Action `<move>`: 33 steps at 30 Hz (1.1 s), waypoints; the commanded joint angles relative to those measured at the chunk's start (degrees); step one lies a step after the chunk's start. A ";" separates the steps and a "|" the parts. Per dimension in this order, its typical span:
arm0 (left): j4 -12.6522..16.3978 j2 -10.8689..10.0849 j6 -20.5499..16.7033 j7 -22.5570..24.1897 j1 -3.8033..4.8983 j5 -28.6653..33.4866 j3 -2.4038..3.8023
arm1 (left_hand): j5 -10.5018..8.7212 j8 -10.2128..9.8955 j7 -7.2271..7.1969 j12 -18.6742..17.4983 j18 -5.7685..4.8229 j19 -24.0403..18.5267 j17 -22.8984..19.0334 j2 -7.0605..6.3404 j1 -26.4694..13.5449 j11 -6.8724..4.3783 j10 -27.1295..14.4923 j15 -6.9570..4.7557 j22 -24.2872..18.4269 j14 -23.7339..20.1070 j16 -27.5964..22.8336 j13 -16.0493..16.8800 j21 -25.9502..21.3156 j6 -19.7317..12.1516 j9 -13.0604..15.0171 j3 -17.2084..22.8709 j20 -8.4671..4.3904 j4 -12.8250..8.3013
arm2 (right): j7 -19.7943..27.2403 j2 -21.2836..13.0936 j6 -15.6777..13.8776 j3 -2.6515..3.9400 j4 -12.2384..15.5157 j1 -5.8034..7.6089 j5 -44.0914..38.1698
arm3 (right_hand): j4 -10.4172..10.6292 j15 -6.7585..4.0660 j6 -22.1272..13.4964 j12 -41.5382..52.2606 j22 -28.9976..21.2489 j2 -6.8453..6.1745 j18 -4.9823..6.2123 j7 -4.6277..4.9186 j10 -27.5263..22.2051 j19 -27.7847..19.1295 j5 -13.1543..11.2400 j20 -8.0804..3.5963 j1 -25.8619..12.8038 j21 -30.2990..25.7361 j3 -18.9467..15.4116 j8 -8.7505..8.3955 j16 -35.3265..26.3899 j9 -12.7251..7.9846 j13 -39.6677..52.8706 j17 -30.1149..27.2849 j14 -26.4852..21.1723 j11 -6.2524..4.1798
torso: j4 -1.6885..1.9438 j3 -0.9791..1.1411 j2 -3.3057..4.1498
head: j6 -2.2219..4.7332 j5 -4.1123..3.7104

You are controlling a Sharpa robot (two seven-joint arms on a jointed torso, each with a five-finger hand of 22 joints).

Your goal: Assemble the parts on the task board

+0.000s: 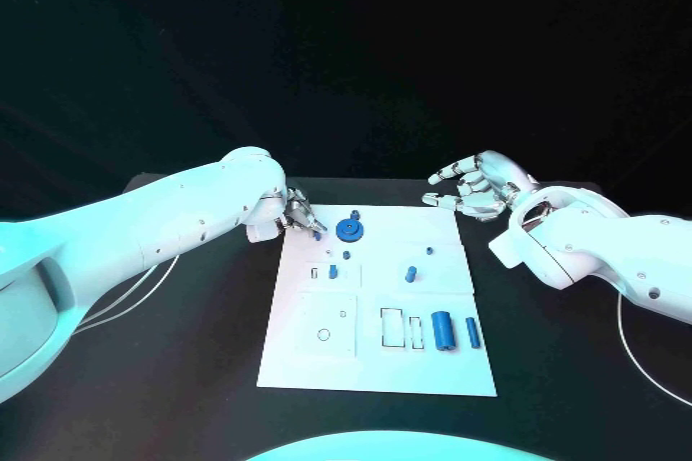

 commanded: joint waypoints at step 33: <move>12.28 -9.05 -5.35 1.94 -0.04 5.95 0.29 | 0.23 5.08 -0.54 0.56 -0.43 0.82 13.69 -1.30 1.13 -1.24 2.42 -0.82 1.60 5.61 0.70 0.88 0.83 0.27 3.43 25.02 -0.48 -10.93 | 0.61 -0.37 0.82 0.02 -0.17 -0.02 -0.58 | -0.14 -0.22 -0.06 -0.17 6.61 0.26 0.94 0.06 -0.27 -0.24 0.20 -0.05 -0.35 -0.41 -0.19 0.27 -0.23 -0.06 3.57 10.17 4.88 0.06 | 0.55 0.08 -0.42 | -0.24 0.28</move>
